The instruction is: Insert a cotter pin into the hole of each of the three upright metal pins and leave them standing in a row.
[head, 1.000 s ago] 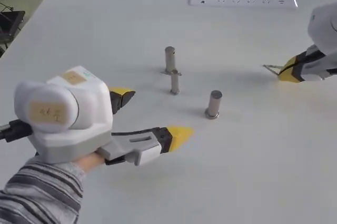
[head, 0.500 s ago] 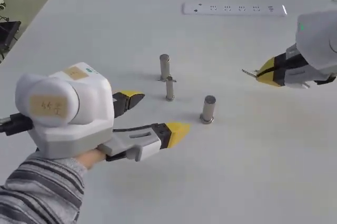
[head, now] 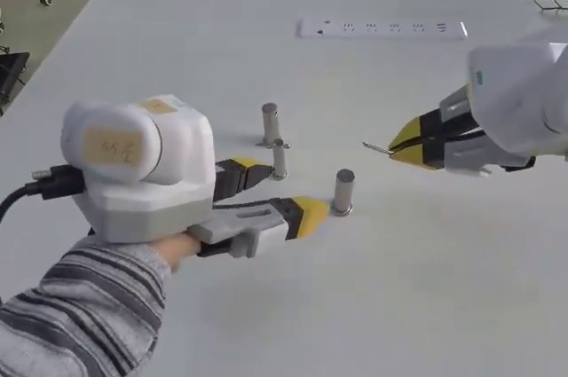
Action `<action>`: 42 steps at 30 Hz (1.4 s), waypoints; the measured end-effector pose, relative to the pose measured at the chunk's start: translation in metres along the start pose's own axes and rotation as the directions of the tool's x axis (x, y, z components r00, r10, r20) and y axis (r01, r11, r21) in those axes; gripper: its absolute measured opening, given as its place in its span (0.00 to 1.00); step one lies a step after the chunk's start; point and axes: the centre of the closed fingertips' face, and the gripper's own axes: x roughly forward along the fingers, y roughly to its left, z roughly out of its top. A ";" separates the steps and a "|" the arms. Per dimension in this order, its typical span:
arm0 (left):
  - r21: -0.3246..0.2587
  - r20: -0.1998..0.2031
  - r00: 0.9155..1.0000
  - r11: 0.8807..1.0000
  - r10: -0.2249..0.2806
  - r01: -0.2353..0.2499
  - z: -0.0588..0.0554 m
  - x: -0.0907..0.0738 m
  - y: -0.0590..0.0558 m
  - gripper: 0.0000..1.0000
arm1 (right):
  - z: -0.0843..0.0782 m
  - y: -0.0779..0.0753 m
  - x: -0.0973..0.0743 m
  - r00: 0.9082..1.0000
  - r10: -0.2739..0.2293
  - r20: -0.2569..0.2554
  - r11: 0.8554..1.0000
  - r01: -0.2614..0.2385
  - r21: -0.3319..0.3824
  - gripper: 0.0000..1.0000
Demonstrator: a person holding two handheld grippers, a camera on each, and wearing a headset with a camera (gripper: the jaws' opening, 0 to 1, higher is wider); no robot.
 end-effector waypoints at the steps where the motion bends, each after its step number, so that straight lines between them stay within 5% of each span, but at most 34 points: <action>1: -0.006 0.004 1.000 1.000 -0.006 0.006 0.001 0.001 -0.002 0.40 | 0.003 0.001 0.000 1.000 0.002 0.007 1.000 -0.002 -0.009 0.00; 9: -0.097 0.045 0.998 0.994 -0.053 0.057 0.011 0.005 -0.013 0.28 | 0.027 0.016 0.001 0.999 0.017 0.048 0.998 -0.014 -0.055 0.00; 19: -0.237 0.107 0.990 0.964 -0.096 0.119 0.018 0.005 -0.024 0.17 | 0.046 0.025 0.001 0.995 0.034 0.089 0.995 -0.026 -0.092 0.00; 32: -0.327 0.179 0.979 0.933 -0.097 0.152 0.024 0.005 -0.026 0.03 | 0.063 0.035 -0.001 0.993 0.045 0.112 0.992 -0.031 -0.123 0.00; 42: -0.351 0.183 0.979 0.924 -0.092 0.153 0.022 0.005 -0.025 0.00 | 0.067 0.037 -0.003 0.992 0.039 0.121 0.992 -0.024 -0.122 0.00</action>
